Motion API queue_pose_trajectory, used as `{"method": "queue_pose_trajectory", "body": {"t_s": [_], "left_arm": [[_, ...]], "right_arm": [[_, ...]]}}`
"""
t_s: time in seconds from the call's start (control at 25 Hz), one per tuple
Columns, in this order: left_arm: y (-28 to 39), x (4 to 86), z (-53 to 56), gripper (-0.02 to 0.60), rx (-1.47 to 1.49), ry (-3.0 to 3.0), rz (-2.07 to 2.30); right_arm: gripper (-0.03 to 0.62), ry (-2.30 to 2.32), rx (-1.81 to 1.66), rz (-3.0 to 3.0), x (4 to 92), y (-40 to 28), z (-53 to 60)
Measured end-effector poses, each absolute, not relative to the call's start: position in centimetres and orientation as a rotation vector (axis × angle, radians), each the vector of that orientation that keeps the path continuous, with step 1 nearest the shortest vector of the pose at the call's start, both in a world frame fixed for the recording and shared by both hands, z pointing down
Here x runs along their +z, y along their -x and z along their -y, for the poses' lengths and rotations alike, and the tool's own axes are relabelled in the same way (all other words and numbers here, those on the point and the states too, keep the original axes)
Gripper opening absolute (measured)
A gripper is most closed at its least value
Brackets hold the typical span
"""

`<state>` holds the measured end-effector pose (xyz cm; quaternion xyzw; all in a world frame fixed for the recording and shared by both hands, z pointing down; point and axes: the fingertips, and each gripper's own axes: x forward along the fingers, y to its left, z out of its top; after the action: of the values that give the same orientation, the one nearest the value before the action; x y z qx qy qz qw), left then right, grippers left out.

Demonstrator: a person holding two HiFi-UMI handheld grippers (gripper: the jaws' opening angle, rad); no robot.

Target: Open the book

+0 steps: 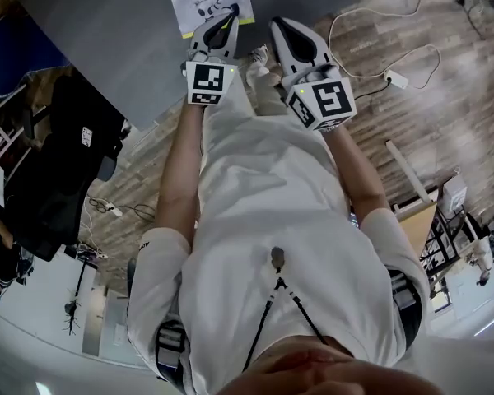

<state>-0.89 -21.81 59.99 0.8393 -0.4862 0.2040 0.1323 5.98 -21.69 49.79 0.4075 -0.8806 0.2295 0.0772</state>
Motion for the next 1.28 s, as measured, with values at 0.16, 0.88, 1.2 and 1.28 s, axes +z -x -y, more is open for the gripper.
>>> {"method": "queue_pose_trajectory", "body": {"t_s": [0.16,0.88,1.2,1.28], "left_arm": [[0.5,62.4,21.9,0.025,0.655,-2.419,1.383],[-4.4,67.7,20.6,0.137,0.862,-2.389,1.216],[-4.9,69.8,20.8,0.153,0.979,-2.366,1.199],[-4.7,70.1,21.0,0.153,0.981,-2.351,1.219]], "right_arm": [[0.037,-1.257,0.705,2.617,50.7,-6.8,22.1],[0.037,-1.308,0.788,2.555,52.6,-9.5,20.7],[0.037,-1.326,0.810,2.538,53.2,-9.7,20.2],[0.037,-1.332,0.814,2.533,53.4,-9.9,20.2]]}}
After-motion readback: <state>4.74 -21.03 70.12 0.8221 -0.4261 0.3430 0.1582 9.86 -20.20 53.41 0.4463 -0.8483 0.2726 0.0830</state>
